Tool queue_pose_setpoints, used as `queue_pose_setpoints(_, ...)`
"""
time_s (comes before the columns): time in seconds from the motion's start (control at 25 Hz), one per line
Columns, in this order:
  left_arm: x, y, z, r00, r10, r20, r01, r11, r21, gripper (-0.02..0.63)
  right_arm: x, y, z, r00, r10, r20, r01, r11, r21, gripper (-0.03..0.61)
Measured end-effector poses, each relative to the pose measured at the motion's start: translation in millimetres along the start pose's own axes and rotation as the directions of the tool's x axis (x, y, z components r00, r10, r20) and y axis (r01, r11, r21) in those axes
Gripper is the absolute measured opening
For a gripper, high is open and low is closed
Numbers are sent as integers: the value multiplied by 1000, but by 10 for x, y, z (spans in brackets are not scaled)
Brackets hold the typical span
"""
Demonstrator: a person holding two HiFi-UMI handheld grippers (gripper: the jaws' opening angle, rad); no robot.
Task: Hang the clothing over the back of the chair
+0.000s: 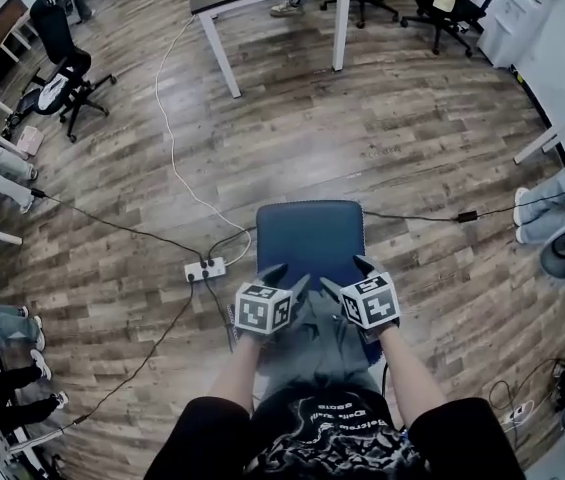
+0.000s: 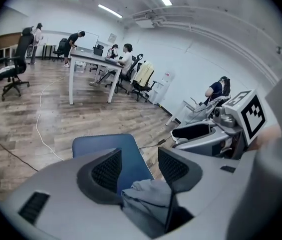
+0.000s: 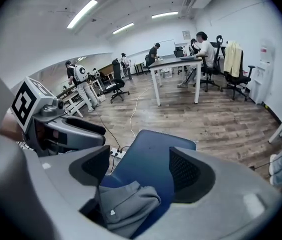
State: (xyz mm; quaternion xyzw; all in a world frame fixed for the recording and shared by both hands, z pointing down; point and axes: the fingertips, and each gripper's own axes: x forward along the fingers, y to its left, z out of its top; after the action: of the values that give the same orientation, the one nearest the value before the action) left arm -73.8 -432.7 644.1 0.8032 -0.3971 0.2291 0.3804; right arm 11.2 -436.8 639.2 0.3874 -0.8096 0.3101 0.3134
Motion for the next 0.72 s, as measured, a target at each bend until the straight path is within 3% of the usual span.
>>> queue_pose_setpoints(0.24, -234, -150, 189, 996, 20, 91, -15, 999, -49, 216, -296, 90, 243, 993, -19, 114, 21, 1000, -15, 367)
queue_pose_setpoints(0.52, -458, -384, 442, 982, 41, 185, -47, 998, 29, 216, -654, 169, 587, 970, -50, 239, 69, 995, -73, 367)
queue_pose_setpoints(0.72, -710, -530, 594, 950, 83, 300, -102, 994, 49, 216, -916, 253, 667, 949, -48, 313, 81, 992, -93, 366)
